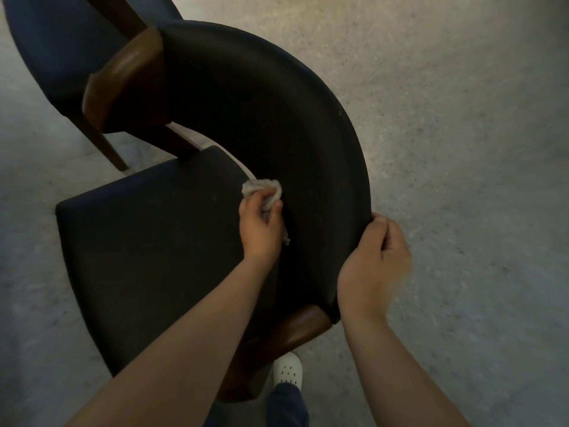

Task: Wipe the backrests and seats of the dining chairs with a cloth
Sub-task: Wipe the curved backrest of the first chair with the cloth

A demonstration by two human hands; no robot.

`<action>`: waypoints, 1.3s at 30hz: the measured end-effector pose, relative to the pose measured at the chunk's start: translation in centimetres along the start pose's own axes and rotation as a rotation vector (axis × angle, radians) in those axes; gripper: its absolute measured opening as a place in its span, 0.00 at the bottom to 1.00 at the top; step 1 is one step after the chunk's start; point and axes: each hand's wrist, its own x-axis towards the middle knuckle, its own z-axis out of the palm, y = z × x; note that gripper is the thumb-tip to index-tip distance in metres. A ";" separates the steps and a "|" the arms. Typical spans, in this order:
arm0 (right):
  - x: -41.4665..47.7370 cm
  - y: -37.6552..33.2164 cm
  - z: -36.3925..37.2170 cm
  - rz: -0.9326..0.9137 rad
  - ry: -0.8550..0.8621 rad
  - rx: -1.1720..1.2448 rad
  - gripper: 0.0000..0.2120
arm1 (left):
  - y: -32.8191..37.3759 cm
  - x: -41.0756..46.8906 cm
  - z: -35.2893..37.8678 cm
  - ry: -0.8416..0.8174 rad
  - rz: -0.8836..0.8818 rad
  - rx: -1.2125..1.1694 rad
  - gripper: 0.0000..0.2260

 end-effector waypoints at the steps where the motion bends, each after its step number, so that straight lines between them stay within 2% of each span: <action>1: 0.0 -0.1 0.0 -0.002 0.000 -0.001 0.15 | -0.5 0.2 0.0 0.020 -0.019 0.020 0.14; 7: 0.0 -0.2 0.0 -0.010 0.006 -0.021 0.15 | -3.1 0.5 -0.9 -0.029 -0.195 0.125 0.16; 10: 0.0 -0.1 0.0 -0.015 0.007 -0.037 0.15 | -3.4 -0.1 -2.2 -0.003 -0.278 0.079 0.15; 14: 0.1 -0.2 -0.1 -0.021 -0.008 -0.038 0.16 | -0.5 0.0 -4.0 0.037 -0.110 0.060 0.15; 17: 0.0 -0.4 -0.4 -0.006 -0.054 -0.054 0.18 | 3.2 -0.2 -4.4 -0.049 0.051 0.055 0.14; 20: 1.2 -1.4 -0.7 0.038 -0.112 -0.091 0.17 | 6.1 -0.6 -4.4 -0.144 0.153 0.048 0.18; 23: 3.6 -3.1 0.1 0.078 -0.136 -0.157 0.15 | 8.4 -1.0 -4.3 -0.171 0.257 0.083 0.20; 25: 4.2 -3.6 1.0 0.073 -0.151 -0.215 0.18 | 9.7 -1.0 -4.1 -0.149 0.288 0.076 0.19; 29: 4.0 -2.6 1.7 -0.013 -0.065 -0.283 0.26 | 12.2 -0.4 -3.1 -0.096 0.309 0.063 0.20; 34: 4.1 -2.5 1.7 -0.077 -0.052 -0.304 0.23 | 14.6 -0.6 -1.1 -0.156 0.472 0.162 0.18; 37: 4.1 -2.5 1.6 -0.087 -0.047 -0.298 0.22 | 15.1 -1.3 0.2 -0.169 0.455 0.106 0.11; 39: 4.1 -2.5 1.7 -0.090 -0.037 -0.299 0.22 | 15.2 -1.4 0.5 -0.140 0.413 0.024 0.12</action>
